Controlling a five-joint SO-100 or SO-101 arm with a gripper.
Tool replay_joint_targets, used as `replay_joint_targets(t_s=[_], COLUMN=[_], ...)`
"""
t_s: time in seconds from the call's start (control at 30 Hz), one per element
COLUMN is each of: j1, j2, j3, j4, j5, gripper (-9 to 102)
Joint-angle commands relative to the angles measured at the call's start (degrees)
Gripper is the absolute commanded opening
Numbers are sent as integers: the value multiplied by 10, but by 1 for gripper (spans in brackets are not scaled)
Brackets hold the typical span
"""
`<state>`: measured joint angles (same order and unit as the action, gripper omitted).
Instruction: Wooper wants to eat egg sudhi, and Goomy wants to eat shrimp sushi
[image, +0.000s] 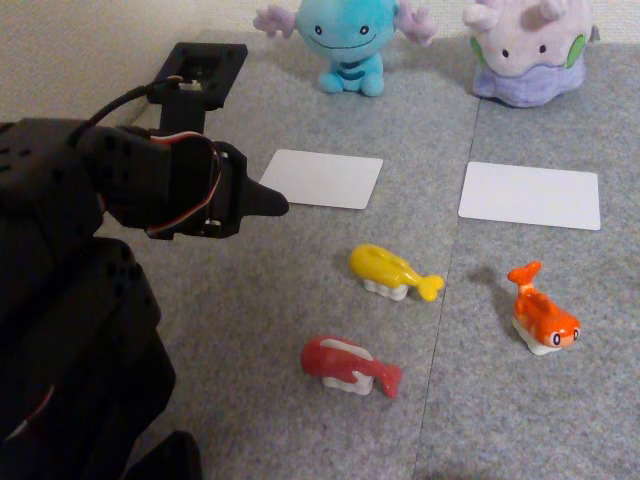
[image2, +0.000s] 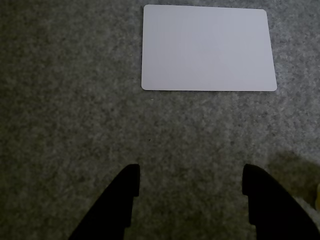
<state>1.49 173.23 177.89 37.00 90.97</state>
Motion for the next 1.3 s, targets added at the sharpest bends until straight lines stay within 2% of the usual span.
replay_joint_targets(t_s=[0.0,0.4,0.57,0.73,0.93,1.1,1.17,1.27], j1=[-36,-28,42,120,99,105,120,157], j2=[4,4,4,-6,-7,-23,-53,-112], j3=[18,10,-39,-179,-351,-405,-411,-435], j4=[-123,-112,-60,3,135,208,227,234], j5=[-3,-4,-5,-16,-203,-398,-431,-425], gripper=[25,25,25,25,25,25,25,25])
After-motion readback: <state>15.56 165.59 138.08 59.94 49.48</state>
